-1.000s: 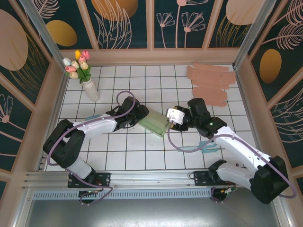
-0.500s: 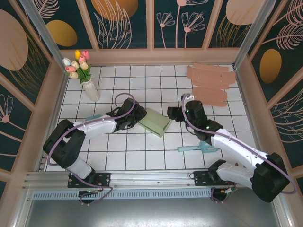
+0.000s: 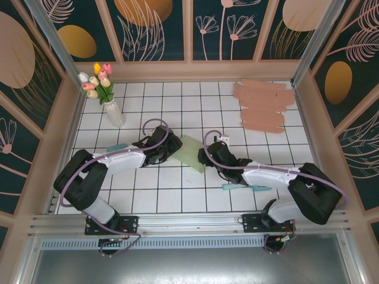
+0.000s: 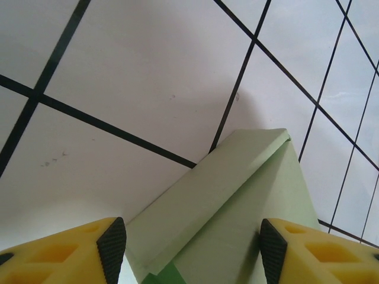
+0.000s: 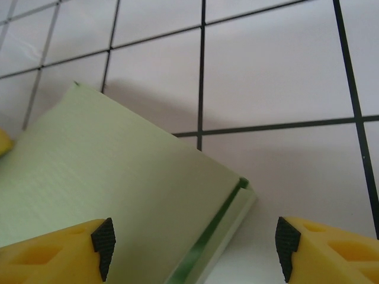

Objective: Fold the paper box

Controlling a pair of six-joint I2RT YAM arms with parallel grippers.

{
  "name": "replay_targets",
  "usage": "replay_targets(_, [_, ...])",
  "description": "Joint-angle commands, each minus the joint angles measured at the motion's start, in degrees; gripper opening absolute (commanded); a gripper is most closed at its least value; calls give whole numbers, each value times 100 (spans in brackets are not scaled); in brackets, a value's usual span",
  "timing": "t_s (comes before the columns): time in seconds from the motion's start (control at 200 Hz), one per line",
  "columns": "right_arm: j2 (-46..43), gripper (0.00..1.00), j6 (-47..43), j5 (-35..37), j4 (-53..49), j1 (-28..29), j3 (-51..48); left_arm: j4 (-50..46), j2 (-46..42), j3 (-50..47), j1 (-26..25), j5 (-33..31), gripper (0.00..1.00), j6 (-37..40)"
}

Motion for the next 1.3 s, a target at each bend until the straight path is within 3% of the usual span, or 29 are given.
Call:
replay_targets(0.0, [361,74,130,206,285,67,148,-189,-143,-71,-34,-387,64,119])
replay_targets(0.22, [997,74,-131,565,64,50,433,-660,-599,-98,-33,-885,70,489])
replay_targets(0.43, [1022,72,-450,576,353,-23,399,-728,-1366,-501,-30,-1299,74,740])
replay_targets(0.601, [947,65,-993,119,563,-206,392,-135,-1416,-570,-29,-981,76,1843])
replay_targets(0.756, [1020,60,-1532,-553,620,-521,473,461,-809,-233,-24,-339,80,2841])
replay_targets(0.876, [1057,58,-2017,-918,657,-760,495,186,-37,455,-25,-214,80,2943])
replay_targets(0.981, [1063,57,-2378,-1280,643,-1000,493,-80,424,866,-24,-590,79,2935])
replay_targets(1.296, [1020,55,-2570,-1725,798,-1286,327,160,602,699,-34,-19,83,2095])
